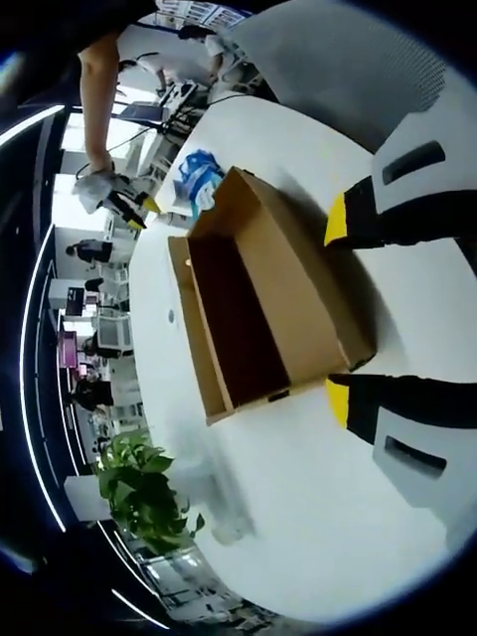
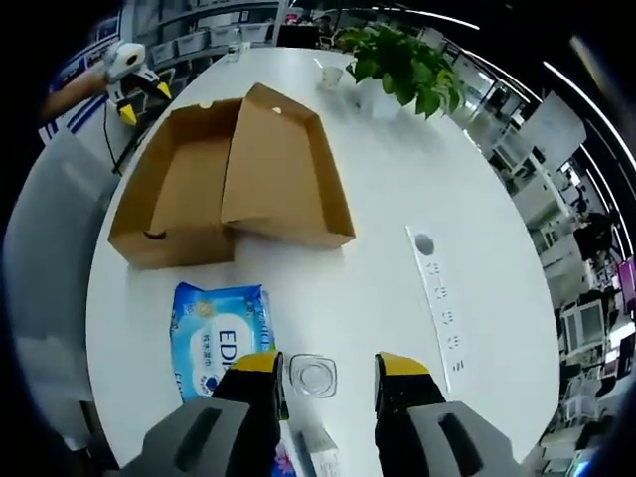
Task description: Operate the shoe box by opening the lid, removing the specified soft item, and placing it in the target area until the item is outside and the box remains undamaged.
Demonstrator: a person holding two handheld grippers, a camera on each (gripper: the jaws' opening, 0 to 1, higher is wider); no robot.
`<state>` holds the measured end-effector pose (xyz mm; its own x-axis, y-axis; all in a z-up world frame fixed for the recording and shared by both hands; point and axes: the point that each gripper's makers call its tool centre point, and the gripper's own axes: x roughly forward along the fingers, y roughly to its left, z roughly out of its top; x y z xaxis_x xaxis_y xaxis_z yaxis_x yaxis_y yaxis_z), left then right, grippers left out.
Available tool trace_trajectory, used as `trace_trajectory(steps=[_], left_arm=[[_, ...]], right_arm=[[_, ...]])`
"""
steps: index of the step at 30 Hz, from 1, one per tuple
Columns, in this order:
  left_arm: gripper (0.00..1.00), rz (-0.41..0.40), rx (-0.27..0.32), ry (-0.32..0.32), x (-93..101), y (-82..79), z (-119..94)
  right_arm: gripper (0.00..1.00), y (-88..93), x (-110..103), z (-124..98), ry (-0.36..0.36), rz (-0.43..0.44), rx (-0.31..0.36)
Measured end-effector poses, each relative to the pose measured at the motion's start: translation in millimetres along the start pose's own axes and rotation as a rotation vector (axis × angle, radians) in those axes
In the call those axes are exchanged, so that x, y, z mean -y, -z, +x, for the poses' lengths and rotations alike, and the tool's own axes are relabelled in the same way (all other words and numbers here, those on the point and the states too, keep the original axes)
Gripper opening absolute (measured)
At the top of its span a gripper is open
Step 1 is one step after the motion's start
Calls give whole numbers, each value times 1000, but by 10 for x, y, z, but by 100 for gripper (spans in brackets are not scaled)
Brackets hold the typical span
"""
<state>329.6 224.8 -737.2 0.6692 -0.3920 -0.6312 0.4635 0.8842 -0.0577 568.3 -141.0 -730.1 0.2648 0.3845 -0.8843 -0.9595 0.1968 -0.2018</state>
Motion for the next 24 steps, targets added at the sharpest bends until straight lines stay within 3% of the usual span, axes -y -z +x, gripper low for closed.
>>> trace_trajectory(steps=[7,10,14,18,24], left_arm=[[36,-79,-1,-77,-197,34,26],[30,-68,-20,-123,-290,71,43],[25,-178,9,-149,-373,49,54],[23,-250,15,-182,-475,56,66],[22,-296,-1,-211,-514,85,105]], right_arm=[[34,-164,58,41,25,100,59],[34,-237,79,66,38,138,78],[34,-314,139,104,67,194,94],[34,-402,191,149,86,301,120],[33,-447,221,236,106,454,120]])
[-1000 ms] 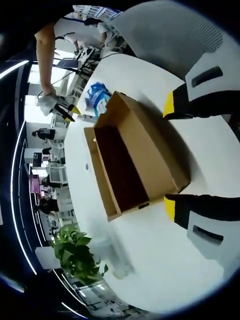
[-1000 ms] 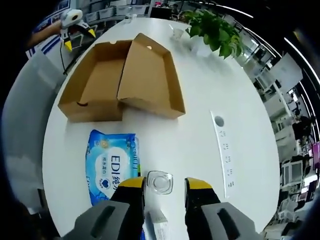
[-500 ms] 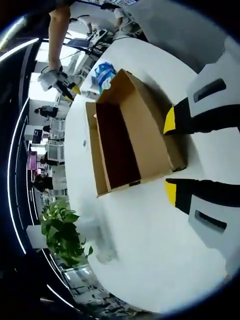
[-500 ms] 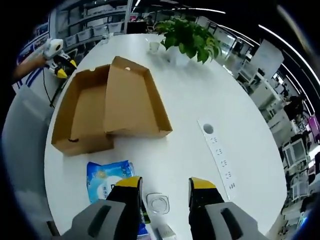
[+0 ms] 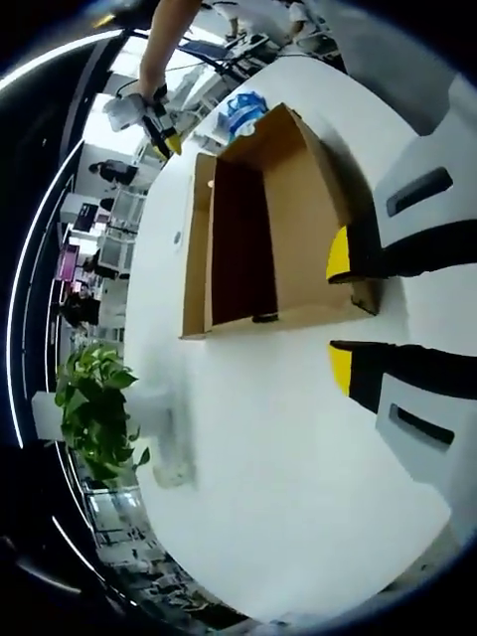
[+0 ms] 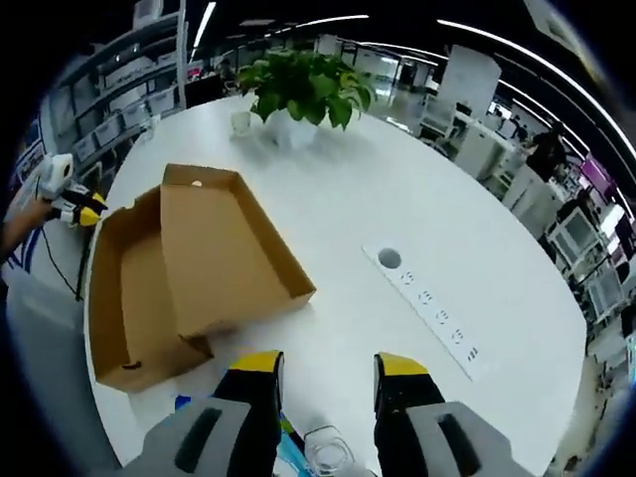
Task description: Operate the shoe box by opening the lid, removing the specified soft item, and placing it in the target area until the item is outside and the box remains undamaged.
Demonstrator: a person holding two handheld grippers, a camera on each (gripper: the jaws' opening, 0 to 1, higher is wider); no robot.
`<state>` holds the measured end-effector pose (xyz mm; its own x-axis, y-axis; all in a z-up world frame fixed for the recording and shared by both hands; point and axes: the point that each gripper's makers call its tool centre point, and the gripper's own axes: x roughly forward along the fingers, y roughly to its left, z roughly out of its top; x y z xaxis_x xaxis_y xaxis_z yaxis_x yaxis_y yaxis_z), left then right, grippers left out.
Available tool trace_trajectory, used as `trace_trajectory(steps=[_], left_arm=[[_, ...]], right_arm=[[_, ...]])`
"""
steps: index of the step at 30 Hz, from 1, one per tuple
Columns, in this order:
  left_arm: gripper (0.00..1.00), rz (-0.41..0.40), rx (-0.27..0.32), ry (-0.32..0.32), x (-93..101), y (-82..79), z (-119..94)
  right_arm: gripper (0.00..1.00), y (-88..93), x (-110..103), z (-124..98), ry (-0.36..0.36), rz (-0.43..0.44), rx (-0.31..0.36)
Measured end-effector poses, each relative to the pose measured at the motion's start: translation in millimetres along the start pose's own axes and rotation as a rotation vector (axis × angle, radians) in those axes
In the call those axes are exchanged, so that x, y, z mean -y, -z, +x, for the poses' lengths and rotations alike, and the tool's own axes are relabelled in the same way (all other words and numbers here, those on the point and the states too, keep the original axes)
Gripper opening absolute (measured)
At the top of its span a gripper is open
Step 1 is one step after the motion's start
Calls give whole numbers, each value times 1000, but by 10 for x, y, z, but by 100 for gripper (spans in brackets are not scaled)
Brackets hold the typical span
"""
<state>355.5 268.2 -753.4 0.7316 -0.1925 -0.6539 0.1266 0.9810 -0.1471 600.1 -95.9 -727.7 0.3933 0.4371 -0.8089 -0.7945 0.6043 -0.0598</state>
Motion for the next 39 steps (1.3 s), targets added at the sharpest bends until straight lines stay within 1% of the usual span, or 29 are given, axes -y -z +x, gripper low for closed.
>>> trace_trajectory(steps=[5,6,8,9,10,11,13,16,18,24,33,39], left_arm=[[15,-19,-21,-5,53,17,46],[14,-22,-26,-9,58,20,59],[13,-30,-33,-18,52,29,74],[13,-32,-36,-22,51,31,80],[12,-30,-40,-25,52,35,86],[11,-17,-44,-26,61,42,92],[10,-16,-46,-33,49,49,100],[8,-47,-45,-33,53,58,114],[4,-61,-45,-24,76,64,126],[4,-68,-38,-35,79,79,133],[3,-28,-41,-40,79,87,140],[3,-25,-45,-37,74,90,145]], right_arm=[[31,-21,-37,70,10,74,-3],[31,-23,-4,88,11,89,-1],[29,-41,-2,116,10,119,5],[29,-54,-6,141,8,153,8],[29,-55,-8,149,8,159,7],[28,-51,-60,144,8,169,9],[27,-59,-94,193,2,199,11],[26,-85,-157,250,0,239,15],[26,-98,-199,319,-8,289,20],[23,-139,-258,502,-7,396,37],[19,-109,-390,728,-11,474,32],[18,-77,-436,853,-27,531,21]])
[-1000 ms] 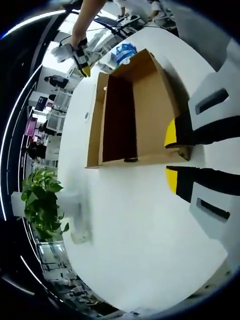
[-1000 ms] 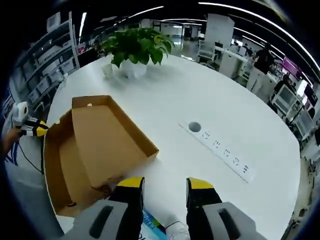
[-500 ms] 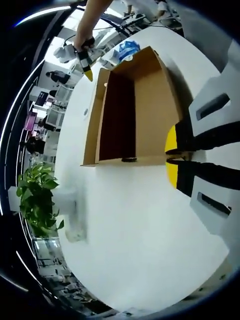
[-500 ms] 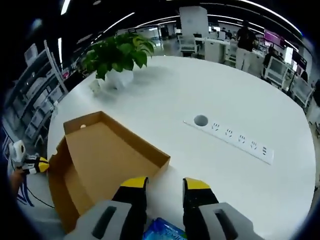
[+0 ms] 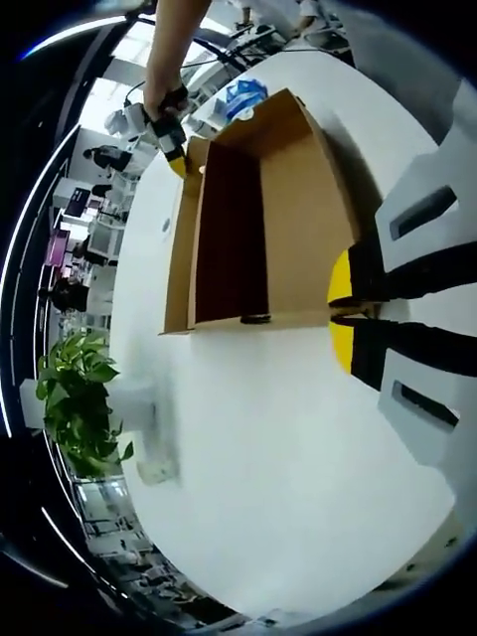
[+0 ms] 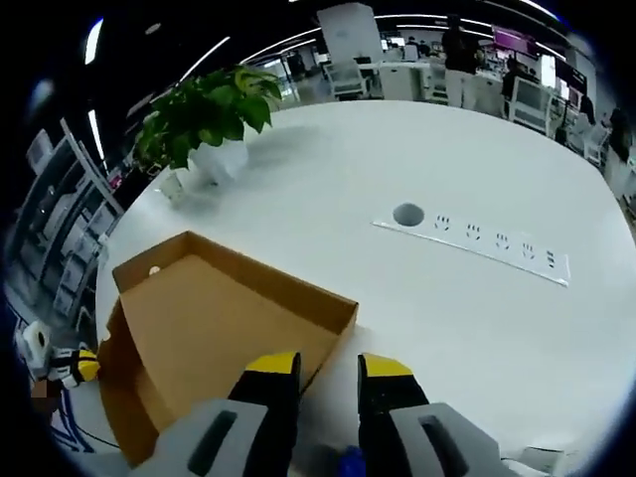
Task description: Operate the shoe box by opening the lid, removing the specified soft item, and placing it in the target area until the item is outside and the box remains undamaged.
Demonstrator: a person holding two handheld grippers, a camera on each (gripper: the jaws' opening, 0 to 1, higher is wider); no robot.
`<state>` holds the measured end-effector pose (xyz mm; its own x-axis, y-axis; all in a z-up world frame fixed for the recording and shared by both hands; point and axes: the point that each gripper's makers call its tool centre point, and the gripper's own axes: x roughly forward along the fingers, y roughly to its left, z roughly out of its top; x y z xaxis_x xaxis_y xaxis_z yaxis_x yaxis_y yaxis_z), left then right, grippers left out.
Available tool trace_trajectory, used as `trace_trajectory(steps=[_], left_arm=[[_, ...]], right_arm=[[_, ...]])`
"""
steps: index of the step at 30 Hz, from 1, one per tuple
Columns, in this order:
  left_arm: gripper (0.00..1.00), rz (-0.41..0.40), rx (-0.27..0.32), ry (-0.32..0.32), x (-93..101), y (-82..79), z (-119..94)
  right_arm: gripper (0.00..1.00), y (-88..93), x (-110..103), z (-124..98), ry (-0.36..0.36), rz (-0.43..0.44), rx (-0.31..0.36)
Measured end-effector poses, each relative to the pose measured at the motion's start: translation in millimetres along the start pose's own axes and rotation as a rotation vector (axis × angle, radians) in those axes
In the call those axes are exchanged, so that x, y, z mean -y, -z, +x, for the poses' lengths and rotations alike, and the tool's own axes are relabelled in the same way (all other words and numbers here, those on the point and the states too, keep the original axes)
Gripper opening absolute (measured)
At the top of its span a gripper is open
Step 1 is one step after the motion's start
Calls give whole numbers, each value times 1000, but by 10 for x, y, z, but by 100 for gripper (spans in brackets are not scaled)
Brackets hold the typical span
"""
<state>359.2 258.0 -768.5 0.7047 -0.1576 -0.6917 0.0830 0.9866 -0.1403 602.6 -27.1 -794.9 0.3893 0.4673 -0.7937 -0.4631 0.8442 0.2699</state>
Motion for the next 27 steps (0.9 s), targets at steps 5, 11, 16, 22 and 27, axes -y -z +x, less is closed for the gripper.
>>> trace_trajectory(steps=[5,11,16,22,27], left_arm=[[3,-7,-3,4,-6,2,6],[3,-19,3,10,-14,4,18],[3,-25,0,16,-20,2,24],[3,-40,0,26,-17,4,18],[3,-42,4,23,-17,6,14]], right_arm=[[10,28,-56,24,-9,27,2],[4,34,-54,43,23,21,11],[2,31,-73,-22,40,26,28],[0,-31,-79,-70,48,22,54],[0,-74,-97,-127,45,23,81]])
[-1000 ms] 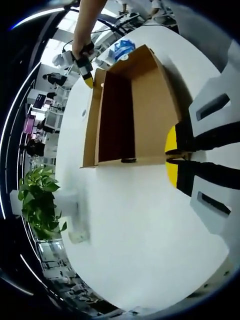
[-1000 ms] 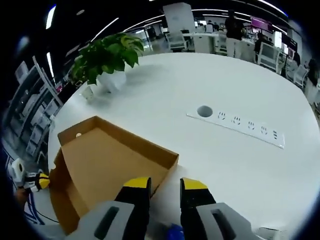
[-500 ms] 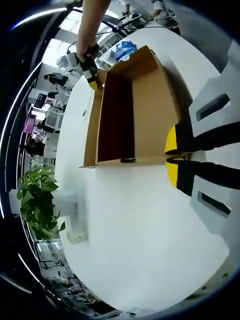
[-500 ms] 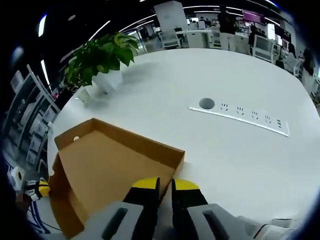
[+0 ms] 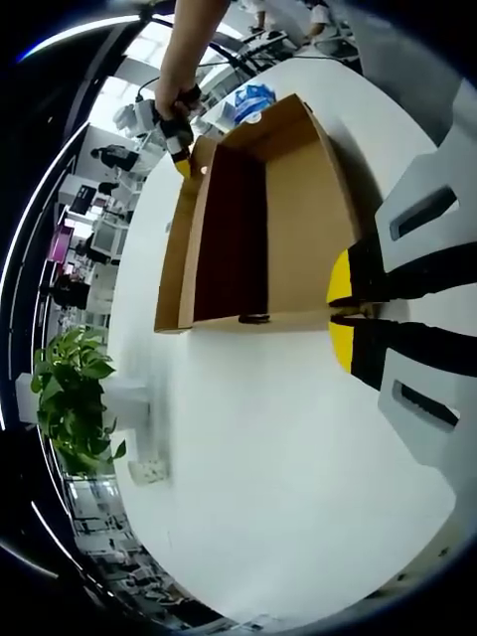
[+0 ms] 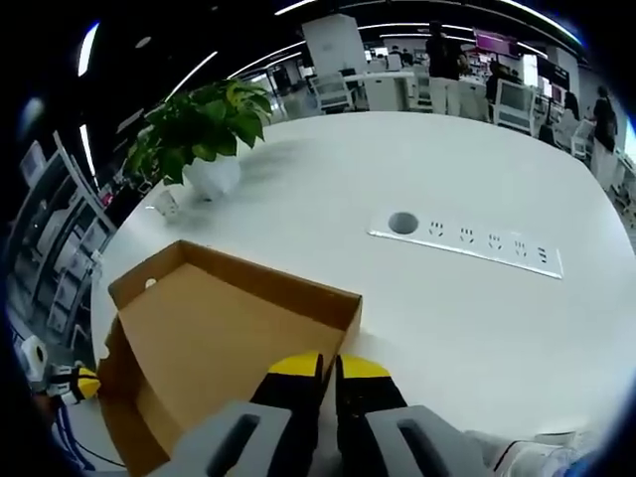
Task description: Operate the shoe box by opening the lid, removing the specified soft item, and placing it in the target area until the item is outside and the box remains undamaged.
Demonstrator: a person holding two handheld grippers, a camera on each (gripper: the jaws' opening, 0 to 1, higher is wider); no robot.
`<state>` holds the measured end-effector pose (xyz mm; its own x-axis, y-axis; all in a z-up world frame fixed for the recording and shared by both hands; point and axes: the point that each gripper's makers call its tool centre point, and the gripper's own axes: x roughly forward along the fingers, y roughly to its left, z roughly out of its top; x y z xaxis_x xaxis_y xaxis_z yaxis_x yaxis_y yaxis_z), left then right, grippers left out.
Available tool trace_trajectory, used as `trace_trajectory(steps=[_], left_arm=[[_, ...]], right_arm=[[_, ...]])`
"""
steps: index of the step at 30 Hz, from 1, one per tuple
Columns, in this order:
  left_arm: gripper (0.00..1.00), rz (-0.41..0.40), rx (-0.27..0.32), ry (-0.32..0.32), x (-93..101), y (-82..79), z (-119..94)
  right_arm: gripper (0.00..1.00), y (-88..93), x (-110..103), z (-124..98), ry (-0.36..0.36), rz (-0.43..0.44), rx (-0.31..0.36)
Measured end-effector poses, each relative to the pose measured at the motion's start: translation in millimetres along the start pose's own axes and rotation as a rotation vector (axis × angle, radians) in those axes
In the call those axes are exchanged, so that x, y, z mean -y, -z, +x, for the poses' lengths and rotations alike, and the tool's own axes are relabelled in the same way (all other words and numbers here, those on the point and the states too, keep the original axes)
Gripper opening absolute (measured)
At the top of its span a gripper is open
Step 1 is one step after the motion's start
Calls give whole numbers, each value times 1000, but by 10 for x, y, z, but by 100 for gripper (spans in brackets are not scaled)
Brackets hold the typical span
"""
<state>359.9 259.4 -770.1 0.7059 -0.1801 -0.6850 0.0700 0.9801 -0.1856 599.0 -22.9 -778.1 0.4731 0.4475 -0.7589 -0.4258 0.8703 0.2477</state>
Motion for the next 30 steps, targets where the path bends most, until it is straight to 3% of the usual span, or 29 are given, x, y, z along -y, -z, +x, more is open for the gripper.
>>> trace_trajectory(steps=[12,30], left_arm=[[3,-10,3,4,2,5,-3],[3,-10,8,3,2,13,-3]], right_arm=[[0,-194,-98,-196,-25,10,72],[0,-217,-173,-509,-29,-45,173]])
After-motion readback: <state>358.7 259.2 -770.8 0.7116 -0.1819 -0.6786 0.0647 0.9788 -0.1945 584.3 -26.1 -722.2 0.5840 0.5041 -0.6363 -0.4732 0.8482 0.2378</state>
